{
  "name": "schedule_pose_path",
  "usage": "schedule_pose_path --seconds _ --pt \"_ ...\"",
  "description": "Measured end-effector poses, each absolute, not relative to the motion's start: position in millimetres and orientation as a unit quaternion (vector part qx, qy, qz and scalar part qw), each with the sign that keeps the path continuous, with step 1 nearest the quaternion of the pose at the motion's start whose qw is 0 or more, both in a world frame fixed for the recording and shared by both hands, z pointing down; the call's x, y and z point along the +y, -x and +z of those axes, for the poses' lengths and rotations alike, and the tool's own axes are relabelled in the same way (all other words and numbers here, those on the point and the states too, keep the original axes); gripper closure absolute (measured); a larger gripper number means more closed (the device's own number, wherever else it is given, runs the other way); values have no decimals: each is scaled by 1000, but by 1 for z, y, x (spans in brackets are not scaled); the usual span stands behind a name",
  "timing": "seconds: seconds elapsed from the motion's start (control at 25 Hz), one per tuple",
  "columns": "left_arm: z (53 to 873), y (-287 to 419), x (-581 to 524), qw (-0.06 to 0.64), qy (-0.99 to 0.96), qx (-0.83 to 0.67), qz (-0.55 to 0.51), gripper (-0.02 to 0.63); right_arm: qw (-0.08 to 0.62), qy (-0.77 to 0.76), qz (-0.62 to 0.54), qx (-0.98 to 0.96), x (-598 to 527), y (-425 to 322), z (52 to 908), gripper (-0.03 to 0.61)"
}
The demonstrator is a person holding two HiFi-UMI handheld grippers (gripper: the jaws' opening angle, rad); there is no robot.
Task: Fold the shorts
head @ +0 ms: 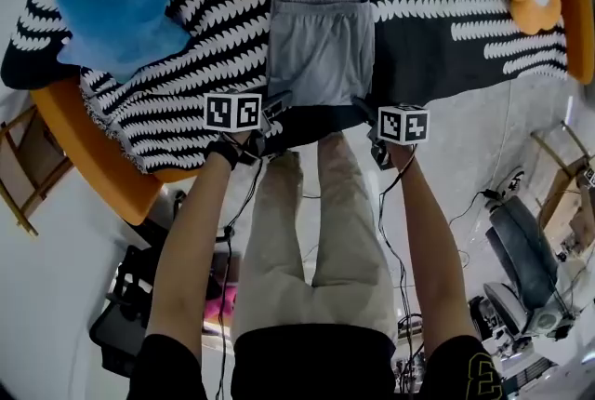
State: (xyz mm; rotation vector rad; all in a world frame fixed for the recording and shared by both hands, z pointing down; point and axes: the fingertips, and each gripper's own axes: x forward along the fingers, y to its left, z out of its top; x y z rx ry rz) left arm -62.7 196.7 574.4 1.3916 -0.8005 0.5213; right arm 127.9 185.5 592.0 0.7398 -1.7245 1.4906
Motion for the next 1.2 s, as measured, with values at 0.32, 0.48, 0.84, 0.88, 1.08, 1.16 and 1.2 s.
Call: schedule_pose_path --seconds 0.32,0.48,0.84,0.88,1.08,1.16,1.2 --pt "581 77 214 672 -598 -358 250 594 353 -308 583 -664 190 -133 591 548" --pt "577 86 231 682 -589 -365 234 594 356 -310 578 -665 203 -141 584 546" --pt "586 59 244 777 -493 -380 95 377 255 -344 663 -614 186 -156 600 370" --pt "591 60 240 779 -480 -395 84 380 241 -351 671 -607 180 -152 603 387" --pt "588 69 240 751 -486 -430 121 583 228 -369 670 -602 173 -136 596 531" --pt "578 69 240 744 -496 -426 136 589 234 -360 668 -607 175 -135 585 534" --pt "573 70 240 743 -499 -425 135 590 238 -357 666 -610 176 -136 580 534"
